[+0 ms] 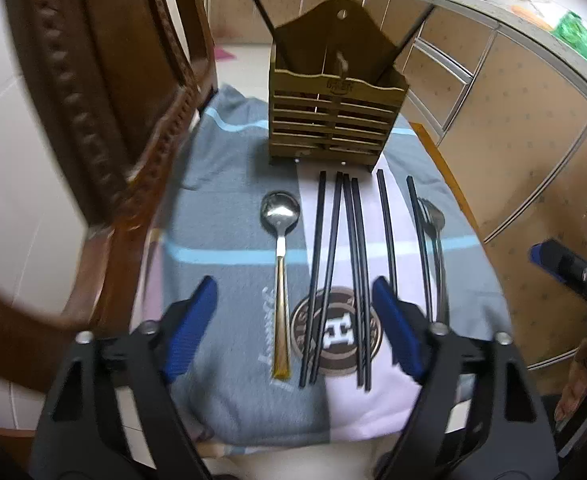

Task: Organize utensils
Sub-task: 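Grasp the gold-handled spoon with the left tool while the right tool grasps the silver fork, then lift the spoon with the left tool while the right tool carries the fork toward the holder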

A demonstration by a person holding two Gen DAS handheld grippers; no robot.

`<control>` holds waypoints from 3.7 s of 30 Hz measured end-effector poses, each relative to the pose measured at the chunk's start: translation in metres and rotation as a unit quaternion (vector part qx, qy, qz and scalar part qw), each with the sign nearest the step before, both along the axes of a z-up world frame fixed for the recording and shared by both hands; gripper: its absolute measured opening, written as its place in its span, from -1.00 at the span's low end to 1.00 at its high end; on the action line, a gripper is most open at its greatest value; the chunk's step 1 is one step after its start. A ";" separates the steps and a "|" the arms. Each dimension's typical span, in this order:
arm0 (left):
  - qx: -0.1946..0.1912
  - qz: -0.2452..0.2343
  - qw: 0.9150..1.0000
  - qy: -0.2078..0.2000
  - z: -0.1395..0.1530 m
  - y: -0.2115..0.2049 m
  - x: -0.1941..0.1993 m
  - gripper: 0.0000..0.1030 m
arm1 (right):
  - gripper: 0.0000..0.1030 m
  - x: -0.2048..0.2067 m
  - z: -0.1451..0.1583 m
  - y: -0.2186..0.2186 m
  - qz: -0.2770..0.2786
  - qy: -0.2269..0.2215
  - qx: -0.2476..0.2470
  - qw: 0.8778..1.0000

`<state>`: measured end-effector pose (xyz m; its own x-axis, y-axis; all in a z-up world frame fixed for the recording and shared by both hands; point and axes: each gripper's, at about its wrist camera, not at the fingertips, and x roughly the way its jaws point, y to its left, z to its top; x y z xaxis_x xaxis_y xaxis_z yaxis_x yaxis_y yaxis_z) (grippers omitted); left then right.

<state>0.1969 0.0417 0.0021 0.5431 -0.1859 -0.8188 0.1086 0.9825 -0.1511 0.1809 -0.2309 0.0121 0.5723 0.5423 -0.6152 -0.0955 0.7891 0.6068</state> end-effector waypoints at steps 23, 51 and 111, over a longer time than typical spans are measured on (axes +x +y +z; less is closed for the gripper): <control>-0.072 0.045 0.985 0.149 -0.077 0.013 0.126 -0.42 | -0.21 0.125 -0.122 -0.046 -0.006 0.207 0.194 0.959; -0.142 0.026 0.989 0.045 -0.035 0.014 0.115 -0.97 | -0.85 0.144 -0.134 -0.039 0.012 0.221 0.241 0.945; -0.096 -0.025 0.971 -0.218 0.105 0.031 -0.053 -0.97 | -0.97 -0.038 0.086 0.049 0.025 -0.205 -0.041 0.978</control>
